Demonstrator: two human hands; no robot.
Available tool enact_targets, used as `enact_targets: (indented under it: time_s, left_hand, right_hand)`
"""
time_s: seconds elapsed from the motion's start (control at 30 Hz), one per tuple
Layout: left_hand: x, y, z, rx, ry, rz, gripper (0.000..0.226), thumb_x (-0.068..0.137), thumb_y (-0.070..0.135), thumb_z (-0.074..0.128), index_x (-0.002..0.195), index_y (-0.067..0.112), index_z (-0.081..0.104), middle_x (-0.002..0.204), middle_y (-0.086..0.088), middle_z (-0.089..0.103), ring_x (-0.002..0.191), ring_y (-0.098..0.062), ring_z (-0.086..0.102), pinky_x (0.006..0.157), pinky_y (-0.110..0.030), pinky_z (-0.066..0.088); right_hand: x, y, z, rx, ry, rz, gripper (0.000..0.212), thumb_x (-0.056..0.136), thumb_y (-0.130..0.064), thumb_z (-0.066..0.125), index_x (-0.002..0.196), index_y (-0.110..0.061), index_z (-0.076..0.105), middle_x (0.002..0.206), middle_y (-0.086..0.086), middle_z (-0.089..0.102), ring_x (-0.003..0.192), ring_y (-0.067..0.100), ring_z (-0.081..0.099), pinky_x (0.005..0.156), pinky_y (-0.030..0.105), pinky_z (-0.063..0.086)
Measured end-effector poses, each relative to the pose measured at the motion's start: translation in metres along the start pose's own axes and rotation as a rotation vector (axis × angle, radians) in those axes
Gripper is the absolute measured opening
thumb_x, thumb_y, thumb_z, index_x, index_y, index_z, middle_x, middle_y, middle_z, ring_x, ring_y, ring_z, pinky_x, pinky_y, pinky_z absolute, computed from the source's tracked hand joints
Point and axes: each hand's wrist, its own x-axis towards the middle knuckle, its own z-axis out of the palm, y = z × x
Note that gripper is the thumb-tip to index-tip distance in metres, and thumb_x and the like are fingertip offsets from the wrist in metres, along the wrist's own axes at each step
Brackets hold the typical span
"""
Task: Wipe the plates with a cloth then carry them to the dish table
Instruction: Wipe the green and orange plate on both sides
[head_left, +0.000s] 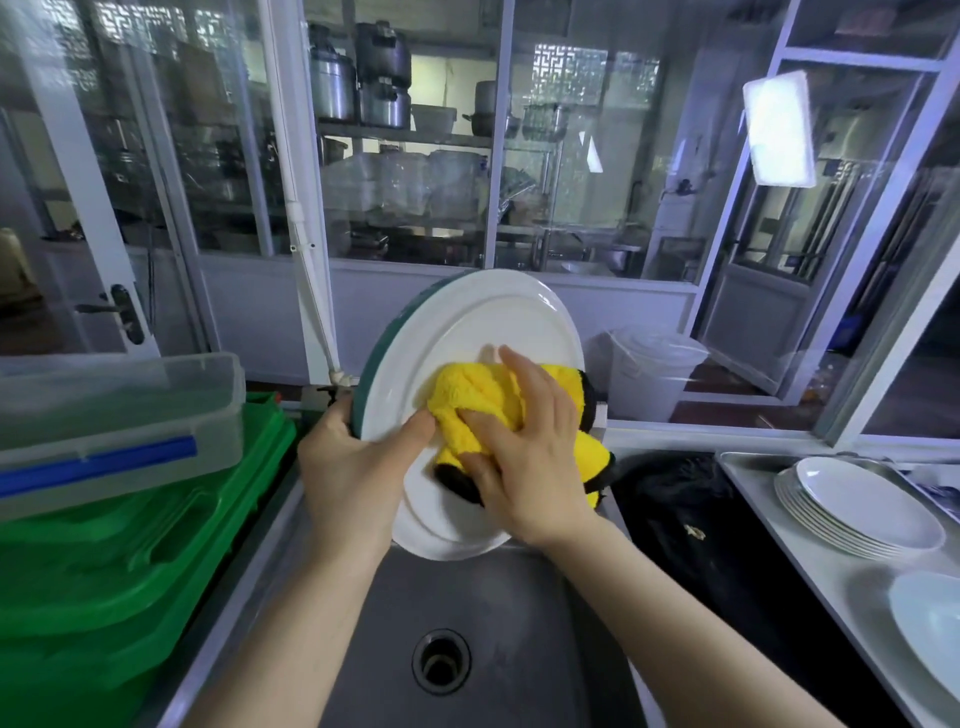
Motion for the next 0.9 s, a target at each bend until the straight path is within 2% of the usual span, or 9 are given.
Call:
enact_targets:
  time_s: [0.07, 0.13, 0.17, 0.37, 0.5, 0.6, 0.7, 0.8, 0.9]
  left_hand:
    - [-0.002, 0.000, 0.000, 0.013, -0.026, 0.001, 0.030, 0.050, 0.033, 0.080, 0.077, 0.042, 0.071, 0.077, 0.012, 0.075, 0.070, -0.009, 0.072, 0.057, -0.026, 0.054]
    - [-0.005, -0.001, 0.001, 0.023, -0.029, 0.004, 0.032, 0.047, 0.040, 0.080, 0.077, 0.042, 0.071, 0.076, 0.013, 0.074, 0.070, -0.009, 0.072, 0.061, -0.030, 0.056]
    - [-0.006, -0.002, 0.002, 0.026, -0.019, 0.003, 0.033, 0.045, 0.042, 0.080, 0.077, 0.042, 0.071, 0.076, 0.013, 0.074, 0.070, -0.010, 0.072, 0.062, -0.032, 0.057]
    - [-0.008, 0.000, 0.006, -0.075, 0.086, -0.060, 0.026, 0.053, 0.029, 0.082, 0.078, 0.028, 0.073, 0.079, 0.004, 0.076, 0.073, -0.018, 0.073, 0.064, -0.033, 0.057]
    - [-0.006, 0.005, 0.004, -0.112, 0.144, -0.090, 0.020, 0.069, 0.011, 0.082, 0.077, 0.021, 0.067, 0.071, 0.011, 0.074, 0.065, -0.009, 0.071, 0.055, -0.025, 0.053]
    - [-0.009, 0.012, 0.001, -0.117, 0.130, -0.064, 0.020, 0.071, 0.011, 0.081, 0.079, 0.021, 0.066, 0.070, 0.013, 0.073, 0.063, -0.005, 0.069, 0.051, -0.020, 0.052]
    - [-0.012, 0.016, -0.001, -0.106, 0.090, -0.030, 0.022, 0.070, 0.010, 0.082, 0.077, 0.022, 0.066, 0.071, 0.012, 0.073, 0.063, -0.005, 0.069, 0.053, -0.021, 0.054]
    - [-0.017, 0.017, -0.002, -0.093, 0.056, -0.030, 0.027, 0.060, 0.018, 0.084, 0.079, 0.022, 0.065, 0.072, 0.010, 0.073, 0.064, -0.007, 0.069, 0.053, -0.023, 0.053]
    - [-0.023, 0.015, -0.001, -0.109, 0.053, -0.035, 0.026, 0.057, 0.023, 0.081, 0.078, 0.025, 0.066, 0.076, 0.008, 0.074, 0.068, -0.010, 0.071, 0.055, -0.025, 0.055]
  right_hand:
    - [0.012, 0.009, -0.006, 0.001, 0.050, 0.212, 0.039, 0.081, -0.023, 0.058, 0.118, -0.016, 0.067, 0.144, 0.026, 0.037, 0.129, 0.044, 0.036, 0.103, 0.051, 0.027]
    - [0.024, 0.016, -0.013, 0.051, 0.085, 0.484, 0.049, 0.083, -0.025, 0.051, 0.131, -0.019, 0.058, 0.148, 0.022, 0.031, 0.133, 0.040, 0.031, 0.108, 0.047, 0.023]
    - [0.026, 0.015, -0.015, 0.055, 0.082, 0.530, 0.050, 0.085, -0.029, 0.048, 0.134, -0.020, 0.056, 0.147, 0.020, 0.032, 0.132, 0.039, 0.031, 0.108, 0.046, 0.022]
    - [-0.018, -0.013, -0.007, 0.031, -0.121, 0.079, 0.048, 0.092, -0.050, 0.043, 0.117, -0.016, 0.066, 0.131, 0.022, 0.048, 0.113, 0.037, 0.045, 0.093, 0.045, 0.034]
    - [-0.042, 0.003, -0.002, -0.032, -0.119, 0.070, 0.035, 0.084, -0.032, 0.053, 0.109, -0.015, 0.071, 0.122, 0.023, 0.056, 0.103, 0.035, 0.048, 0.086, 0.045, 0.042]
    - [-0.047, 0.020, 0.001, -0.006, -0.093, 0.310, 0.040, 0.084, -0.019, 0.058, 0.123, -0.011, 0.064, 0.124, 0.025, 0.051, 0.105, 0.043, 0.050, 0.088, 0.050, 0.046]
    - [-0.033, 0.038, 0.000, 0.064, -0.089, 0.511, 0.046, 0.092, -0.016, 0.053, 0.138, -0.016, 0.049, 0.135, 0.019, 0.038, 0.119, 0.037, 0.036, 0.098, 0.044, 0.038]
    - [-0.008, 0.059, -0.007, 0.229, 0.014, 0.733, 0.045, 0.098, -0.027, 0.046, 0.143, -0.023, 0.040, 0.135, 0.011, 0.032, 0.113, 0.016, 0.032, 0.100, 0.027, 0.026]
    - [-0.002, 0.070, -0.014, 0.436, 0.038, 0.928, 0.040, 0.097, -0.046, 0.035, 0.127, -0.024, 0.049, 0.114, 0.003, 0.046, 0.094, 0.013, 0.037, 0.089, 0.030, 0.030]
